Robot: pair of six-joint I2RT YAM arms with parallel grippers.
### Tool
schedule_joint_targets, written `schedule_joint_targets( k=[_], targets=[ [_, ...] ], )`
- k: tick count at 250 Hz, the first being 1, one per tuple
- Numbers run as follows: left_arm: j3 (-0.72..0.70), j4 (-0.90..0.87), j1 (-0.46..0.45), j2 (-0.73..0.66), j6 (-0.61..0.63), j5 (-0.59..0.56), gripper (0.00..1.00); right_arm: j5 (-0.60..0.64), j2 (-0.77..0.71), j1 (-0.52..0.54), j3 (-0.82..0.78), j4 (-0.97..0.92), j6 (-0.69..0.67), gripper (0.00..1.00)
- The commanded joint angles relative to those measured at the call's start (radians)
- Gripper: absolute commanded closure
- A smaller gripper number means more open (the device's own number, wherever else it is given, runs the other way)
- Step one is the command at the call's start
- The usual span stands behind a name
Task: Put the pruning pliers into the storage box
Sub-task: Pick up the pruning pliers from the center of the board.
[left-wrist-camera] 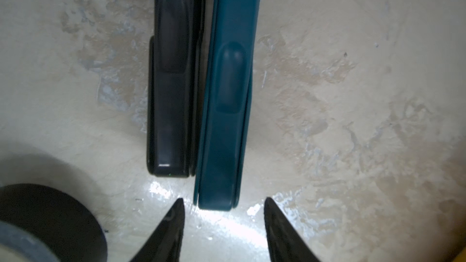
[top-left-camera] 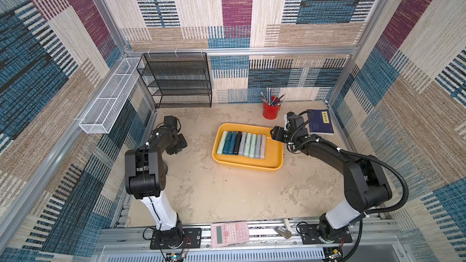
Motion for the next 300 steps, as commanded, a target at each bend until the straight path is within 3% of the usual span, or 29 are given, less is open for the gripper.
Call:
schedule_joint_targets(
  k=[1,118,300],
  targets=[
    [0.026,-0.035,0.006,0.023,0.033,-0.014,0.48,0.007,-0.006,-0.004,-0.004,0.025,0.015,0.3],
    [0.128,-0.081,-0.001,0.128,0.094,0.06,0.55,-0.003,0.023,-0.014,0.005,0.032,0.017,0.3],
    [0.262,-0.161,-0.013,0.22,0.151,-0.025,0.57,-0.025,0.021,-0.014,0.006,0.032,0.01,0.31]
  ],
)
